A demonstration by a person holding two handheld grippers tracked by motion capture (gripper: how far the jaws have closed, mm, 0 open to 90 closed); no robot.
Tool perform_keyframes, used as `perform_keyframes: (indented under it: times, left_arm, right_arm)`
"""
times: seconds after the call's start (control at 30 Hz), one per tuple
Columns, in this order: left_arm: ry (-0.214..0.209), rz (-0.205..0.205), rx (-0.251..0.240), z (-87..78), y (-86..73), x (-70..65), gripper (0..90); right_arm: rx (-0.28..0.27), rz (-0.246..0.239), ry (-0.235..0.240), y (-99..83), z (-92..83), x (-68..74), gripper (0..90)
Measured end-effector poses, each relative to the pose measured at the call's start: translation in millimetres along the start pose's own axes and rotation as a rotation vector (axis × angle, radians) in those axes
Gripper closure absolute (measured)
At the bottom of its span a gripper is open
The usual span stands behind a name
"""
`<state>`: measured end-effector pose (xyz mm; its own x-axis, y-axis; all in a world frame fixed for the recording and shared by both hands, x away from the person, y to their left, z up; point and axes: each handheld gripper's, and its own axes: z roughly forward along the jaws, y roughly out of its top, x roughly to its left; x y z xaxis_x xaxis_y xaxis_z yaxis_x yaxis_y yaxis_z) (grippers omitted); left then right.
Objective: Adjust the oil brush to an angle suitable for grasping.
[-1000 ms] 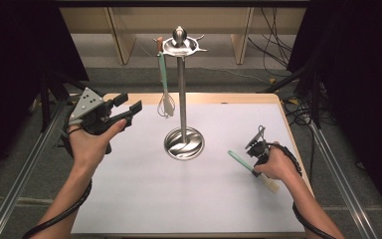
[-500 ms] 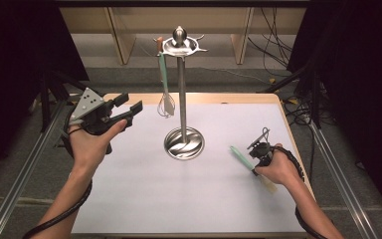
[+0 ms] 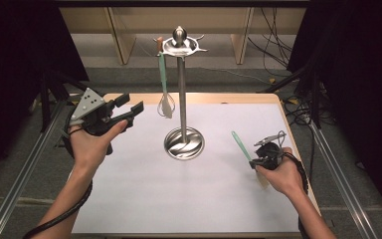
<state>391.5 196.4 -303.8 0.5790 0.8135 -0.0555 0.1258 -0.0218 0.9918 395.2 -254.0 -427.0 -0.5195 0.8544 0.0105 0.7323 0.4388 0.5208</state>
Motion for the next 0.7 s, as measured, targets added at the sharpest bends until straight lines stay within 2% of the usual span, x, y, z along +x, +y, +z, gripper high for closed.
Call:
perform_keyframes:
  times: [0.03, 0.07, 0.17, 0.2, 0.23, 0.3, 0.4, 0.47, 0.53, 0.57, 0.6, 0.63, 0.67, 0.7]
  left_arm:
    - [-0.001, -0.001, 0.0, -0.1, 0.0, -0.1, 42.9]
    - [-0.002, -0.002, -0.001, -0.2, 0.1, -0.1, 42.9]
    - [-0.003, -0.002, -0.002, -0.6, 0.5, 0.3, 42.6]
    - [-0.004, 0.002, -0.003, -0.7, 0.9, 0.7, 42.5]
    - [-0.007, 0.003, -0.008, -0.2, 1.1, 1.0, 42.5]
    - [-0.007, 0.002, -0.014, 0.0, 1.7, 1.4, 42.4]
    - [-0.011, 0.006, -0.014, 0.4, 1.8, 1.5, 42.3]
    - [-0.01, 0.005, -0.013, 0.6, 1.7, 1.8, 42.3]
    - [-0.011, 0.008, -0.013, 0.4, 1.8, 1.3, 42.2]
    - [-0.01, 0.009, -0.012, 0.1, 1.8, 0.7, 42.3]
    - [-0.013, 0.01, -0.012, 0.0, 2.0, 0.1, 42.2]
    - [-0.014, 0.008, -0.013, 0.1, 1.9, -0.4, 42.2]
    - [-0.011, 0.008, -0.013, 0.2, 1.7, -0.7, 42.2]
    - [-0.01, 0.009, -0.014, 0.1, 1.6, -0.8, 42.2]
  right_arm:
    - [-0.018, 0.013, -0.002, -0.9, -2.5, 2.5, 83.1]
    - [-0.049, 0.002, -0.003, -1.9, -3.9, 3.0, 83.1]
    - [-0.129, 0.03, -0.001, -4.8, -7.7, 8.6, 83.1]
    - [-0.125, 0.002, 0.001, -4.8, -11.5, 7.6, 83.1]
    - [-0.141, 0.002, 0.002, -6.0, -12.4, 9.1, 83.1]
    - [-0.159, 0.029, -0.002, -7.1, -17.5, 13.6, 83.1]
    - [-0.193, 0.028, -0.004, -8.0, -25.5, 17.9, 83.1]
    - [-0.226, 0.06, 0.001, -8.5, -30.1, 23.3, 83.1]
    - [-0.237, 0.049, 0.0, -8.8, -35.4, 25.3, 83.1]
    - [-0.267, 0.021, -0.007, -9.0, -35.7, 24.7, 83.1]
    - [-0.269, 0.041, 0.0, -8.6, -38.1, 27.1, 83.1]
    - [-0.272, 0.041, 0.002, -9.0, -40.0, 28.4, 83.1]
    - [-0.286, 0.001, 0.01, -8.8, -40.1, 26.4, 83.1]
    - [-0.295, 0.025, 0.001, -9.7, -41.7, 29.1, 83.0]
